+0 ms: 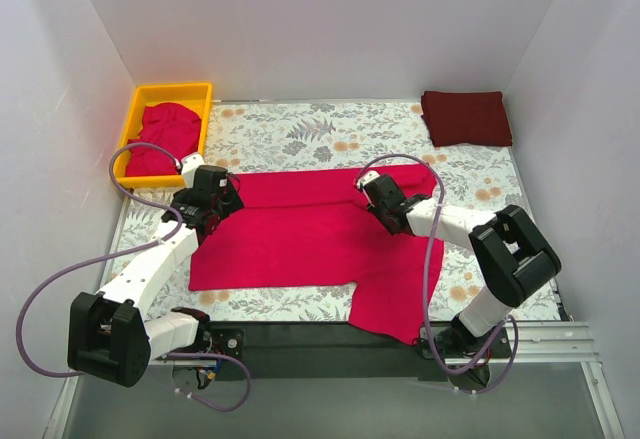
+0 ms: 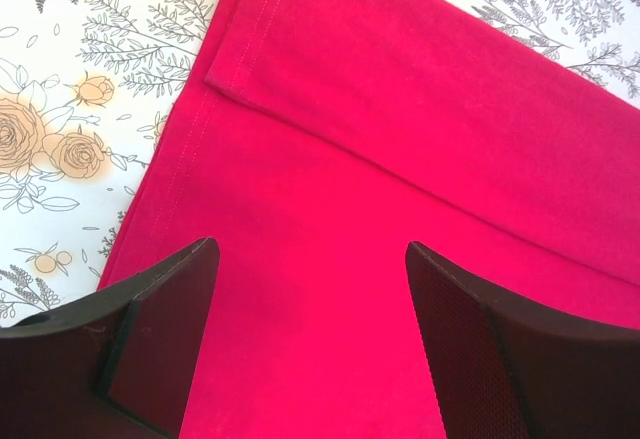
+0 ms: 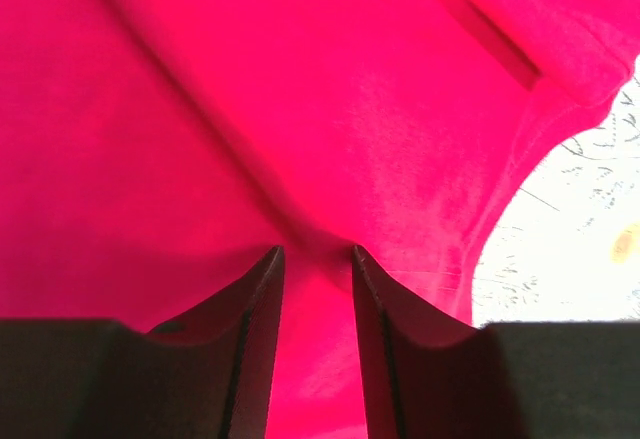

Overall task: Fold and stack the t-shirts
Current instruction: Fold the tshirt

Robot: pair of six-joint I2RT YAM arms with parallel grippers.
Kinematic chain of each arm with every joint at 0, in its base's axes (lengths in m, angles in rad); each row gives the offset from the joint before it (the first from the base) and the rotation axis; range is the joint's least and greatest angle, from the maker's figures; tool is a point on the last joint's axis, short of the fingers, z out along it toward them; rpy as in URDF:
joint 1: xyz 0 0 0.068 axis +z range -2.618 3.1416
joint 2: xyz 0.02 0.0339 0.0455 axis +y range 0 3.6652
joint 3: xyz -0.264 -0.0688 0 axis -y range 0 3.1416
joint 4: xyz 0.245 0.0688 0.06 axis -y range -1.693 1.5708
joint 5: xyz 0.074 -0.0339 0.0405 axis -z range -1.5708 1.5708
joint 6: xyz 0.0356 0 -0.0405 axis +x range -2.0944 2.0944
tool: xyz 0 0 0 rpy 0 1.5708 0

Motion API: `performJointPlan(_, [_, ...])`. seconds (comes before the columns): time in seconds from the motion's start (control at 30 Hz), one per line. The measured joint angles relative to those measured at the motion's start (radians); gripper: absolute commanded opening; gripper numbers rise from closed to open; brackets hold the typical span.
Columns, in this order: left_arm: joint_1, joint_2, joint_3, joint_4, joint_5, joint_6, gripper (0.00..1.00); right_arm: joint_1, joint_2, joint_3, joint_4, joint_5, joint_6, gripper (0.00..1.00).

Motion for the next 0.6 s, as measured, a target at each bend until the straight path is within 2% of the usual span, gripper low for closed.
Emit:
performJointPlan(0.03, [0.0, -0.002, 0.0, 0.003, 0.0, 0.0, 0.75, 0.0, 0.008, 0.0, 0.0, 0.013, -0.007, 0.31])
performJointPlan(0.13, [0.0, -0.006, 0.0, 0.008, 0.0, 0.0, 0.75, 0.001, 0.039, 0.006, 0.0, 0.053, -0.034, 0.05])
performJointPlan(0.17, [0.0, -0.006, 0.0, 0.009, 0.0, 0.0, 0.75, 0.001, 0.043, 0.01, -0.001, 0.065, -0.038, 0.01])
performJointPlan(0.47, [0.0, -0.006, 0.0, 0.01, 0.002, 0.001, 0.75, 0.003, -0.014, 0.089, -0.088, 0.029, -0.078, 0.01])
performJointPlan(0.6, [0.0, -0.005, 0.0, 0.01, 0.005, 0.005, 0.75, 0.001, -0.041, 0.19, -0.133, -0.039, -0.118, 0.01])
